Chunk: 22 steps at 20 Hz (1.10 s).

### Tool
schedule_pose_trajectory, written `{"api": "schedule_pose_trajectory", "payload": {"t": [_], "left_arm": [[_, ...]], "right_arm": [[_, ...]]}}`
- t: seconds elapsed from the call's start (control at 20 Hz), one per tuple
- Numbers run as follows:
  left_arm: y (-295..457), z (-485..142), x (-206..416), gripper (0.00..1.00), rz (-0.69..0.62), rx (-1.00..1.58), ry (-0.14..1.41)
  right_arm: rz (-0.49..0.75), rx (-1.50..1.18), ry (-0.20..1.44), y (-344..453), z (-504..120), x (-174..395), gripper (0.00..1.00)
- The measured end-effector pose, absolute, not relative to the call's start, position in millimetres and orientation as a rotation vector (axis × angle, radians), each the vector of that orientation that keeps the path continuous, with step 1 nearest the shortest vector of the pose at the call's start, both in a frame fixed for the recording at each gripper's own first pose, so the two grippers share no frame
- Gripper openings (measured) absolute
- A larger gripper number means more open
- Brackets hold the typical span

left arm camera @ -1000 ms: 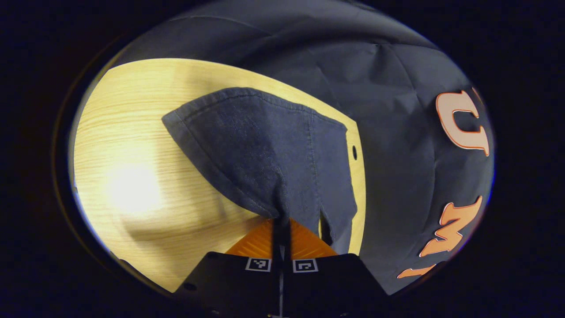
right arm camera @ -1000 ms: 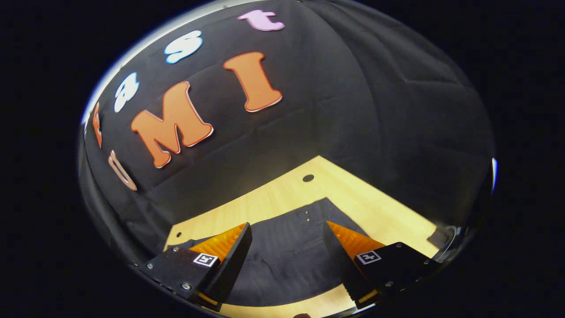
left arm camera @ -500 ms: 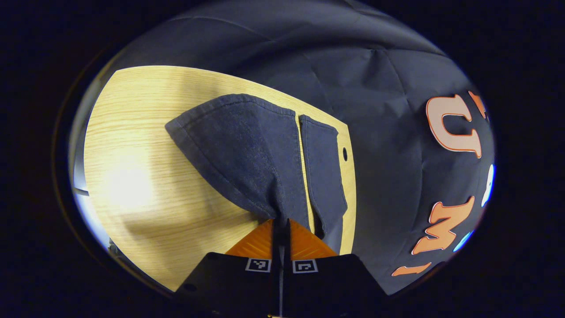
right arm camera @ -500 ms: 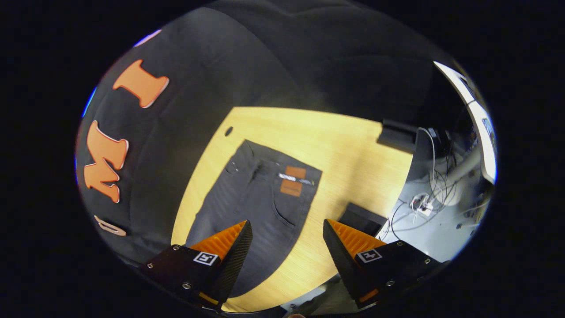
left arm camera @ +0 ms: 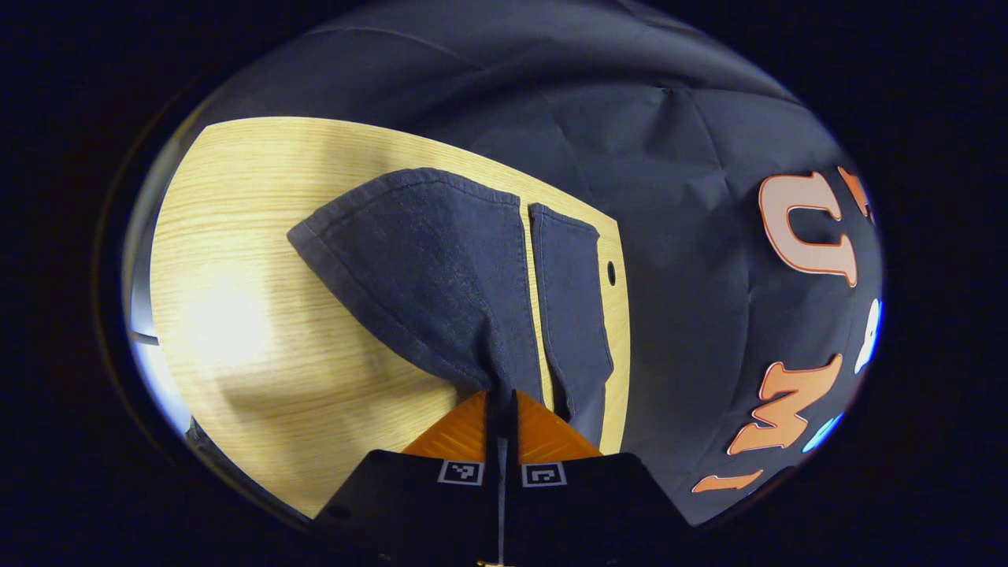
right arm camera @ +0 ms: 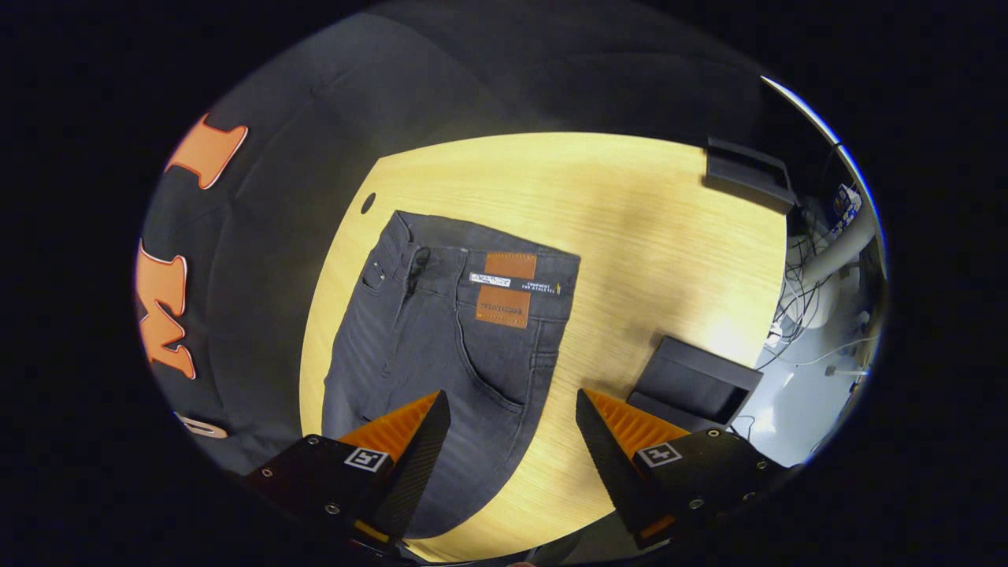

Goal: Grasp the waist and the cuffs of the jeans and fold them to make the two legs overlap; first hold the waist and fold one-third of the jeans toward the cuffs, then hold the cuffs and fold the remaining one-third in the same direction to finish folding.

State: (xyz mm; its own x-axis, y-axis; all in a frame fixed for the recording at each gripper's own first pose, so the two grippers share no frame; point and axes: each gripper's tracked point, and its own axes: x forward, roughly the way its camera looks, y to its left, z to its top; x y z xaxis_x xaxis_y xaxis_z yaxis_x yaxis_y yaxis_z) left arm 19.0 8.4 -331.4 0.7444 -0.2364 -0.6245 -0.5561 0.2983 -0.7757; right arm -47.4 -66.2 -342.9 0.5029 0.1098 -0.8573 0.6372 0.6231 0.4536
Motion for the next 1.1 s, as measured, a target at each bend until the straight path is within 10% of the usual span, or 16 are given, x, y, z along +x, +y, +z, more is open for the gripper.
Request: {"api": "schedule_pose_trajectory", "payload": {"t": [0.55, 0.8, 1.1], "left_arm": [[5.0, -328.4, 25.7, 0.04, 0.240, -1.282, 0.767], [6.3, -331.8, 21.1, 0.03, 0.272, -1.262, 0.792], [14.3, -313.4, 3.6, 0.04, 0.412, -1.210, 0.825]], "right_arm": [[-0.348, 0.889, 1.012, -44.3, -362.8, -17.0, 0.90], [-0.383, 0.900, 0.984, -42.2, -372.6, -9.9, 0.13], [-0.341, 0.929, 1.015, -41.8, -352.4, -10.5, 0.06]]}}
